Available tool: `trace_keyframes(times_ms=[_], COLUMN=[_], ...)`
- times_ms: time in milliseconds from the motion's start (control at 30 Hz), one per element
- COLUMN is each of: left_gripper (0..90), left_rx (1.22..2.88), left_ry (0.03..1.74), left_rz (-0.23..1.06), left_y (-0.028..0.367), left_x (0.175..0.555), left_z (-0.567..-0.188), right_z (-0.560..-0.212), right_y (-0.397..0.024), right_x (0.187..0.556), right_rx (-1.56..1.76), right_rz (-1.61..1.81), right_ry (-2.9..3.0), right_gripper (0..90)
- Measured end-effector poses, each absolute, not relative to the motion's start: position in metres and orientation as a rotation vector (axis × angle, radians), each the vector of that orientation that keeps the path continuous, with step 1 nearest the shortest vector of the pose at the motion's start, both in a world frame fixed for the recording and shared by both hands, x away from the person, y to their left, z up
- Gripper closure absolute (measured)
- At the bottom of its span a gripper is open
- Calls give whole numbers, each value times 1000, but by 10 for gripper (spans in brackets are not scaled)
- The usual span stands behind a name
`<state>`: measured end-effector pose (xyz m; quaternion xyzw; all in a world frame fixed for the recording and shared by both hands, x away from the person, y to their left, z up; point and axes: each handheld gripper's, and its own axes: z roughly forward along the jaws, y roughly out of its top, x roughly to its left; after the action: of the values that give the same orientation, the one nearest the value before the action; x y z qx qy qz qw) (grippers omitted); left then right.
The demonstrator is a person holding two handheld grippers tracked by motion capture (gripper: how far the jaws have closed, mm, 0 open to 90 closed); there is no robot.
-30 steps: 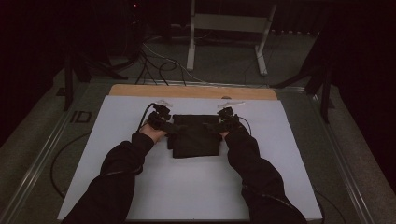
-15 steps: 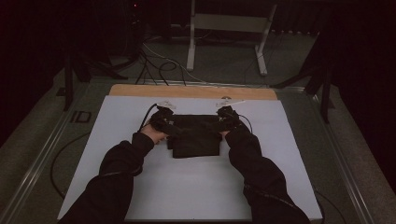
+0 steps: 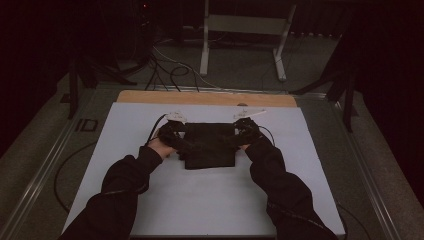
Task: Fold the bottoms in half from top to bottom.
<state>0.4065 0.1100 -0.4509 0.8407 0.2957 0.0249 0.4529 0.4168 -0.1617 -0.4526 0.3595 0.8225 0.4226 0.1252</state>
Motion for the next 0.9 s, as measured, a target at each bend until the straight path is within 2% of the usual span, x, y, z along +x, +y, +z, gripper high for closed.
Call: trace_keyframes(times_ms=[400,900], left_gripper=[0,0], left_rx=[2079,2080], left_ry=[699,679], left_rz=[56,48], left_y=[119,130], left_x=[385,358], left_z=[-450,-458], right_z=[-451,-470], right_y=[-176,-193], right_x=[394,366], right_rx=[987,993], right_rz=[1255,1254], right_ry=[2421,2443], right_gripper=[90,89])
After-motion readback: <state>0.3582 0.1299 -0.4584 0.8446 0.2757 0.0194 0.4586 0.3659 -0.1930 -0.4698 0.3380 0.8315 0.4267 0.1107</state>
